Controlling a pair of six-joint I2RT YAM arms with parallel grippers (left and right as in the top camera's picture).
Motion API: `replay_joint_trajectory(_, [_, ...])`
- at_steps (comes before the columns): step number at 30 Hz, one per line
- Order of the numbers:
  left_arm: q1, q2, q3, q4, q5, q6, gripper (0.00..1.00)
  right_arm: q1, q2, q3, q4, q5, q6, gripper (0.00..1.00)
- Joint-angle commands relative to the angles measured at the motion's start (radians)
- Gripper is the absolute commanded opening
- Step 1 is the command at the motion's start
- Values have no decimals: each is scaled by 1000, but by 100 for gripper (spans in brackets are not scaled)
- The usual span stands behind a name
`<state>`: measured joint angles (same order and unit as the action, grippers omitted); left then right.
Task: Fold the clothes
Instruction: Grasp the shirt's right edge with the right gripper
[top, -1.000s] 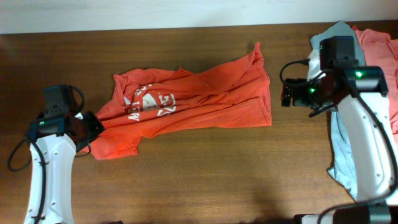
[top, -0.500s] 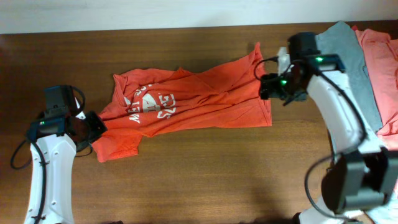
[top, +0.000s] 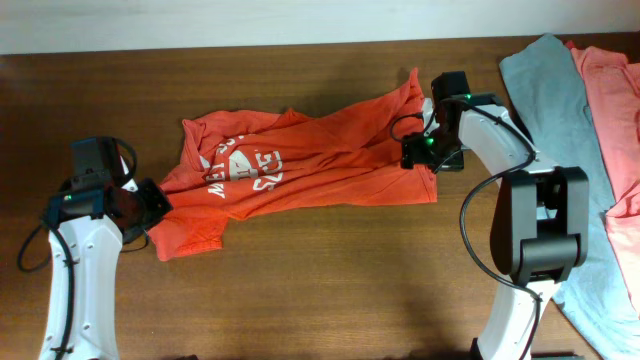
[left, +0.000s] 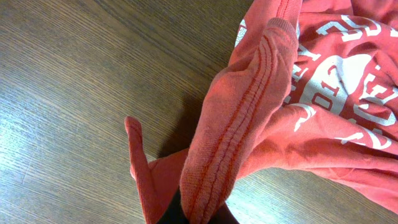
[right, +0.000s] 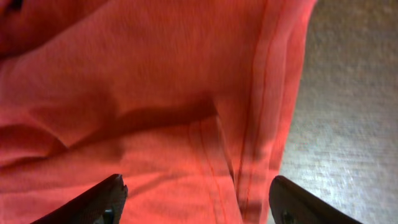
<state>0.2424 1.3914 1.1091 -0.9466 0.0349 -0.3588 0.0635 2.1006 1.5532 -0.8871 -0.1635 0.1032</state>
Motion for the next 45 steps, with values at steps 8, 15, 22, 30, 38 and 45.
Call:
replay_joint_trajectory(8, [1, 2, 2, 0, 10, 16, 0, 3, 23, 1, 31, -10, 7, 72])
replay_joint_trajectory(15, [1, 2, 1, 2, 11, 16, 0, 4, 42, 1, 50, -52, 7, 65])
replay_joint_trajectory(22, [1, 2, 1, 2, 11, 16, 0, 4, 42, 1, 54, -51, 7, 35])
replay_joint_trajectory(30, [1, 2, 1, -1, 11, 16, 9, 0, 35, 6, 31, -47, 6, 4])
replay_joint_trajectory(38, [1, 1, 26, 5, 11, 17, 0, -20, -122, 108, -118, -1, -6, 4])
replay_joint_trajectory(45, [1, -18, 158, -62, 11, 74, 0, -19, -403, 141, -238, 18, -43, 4])
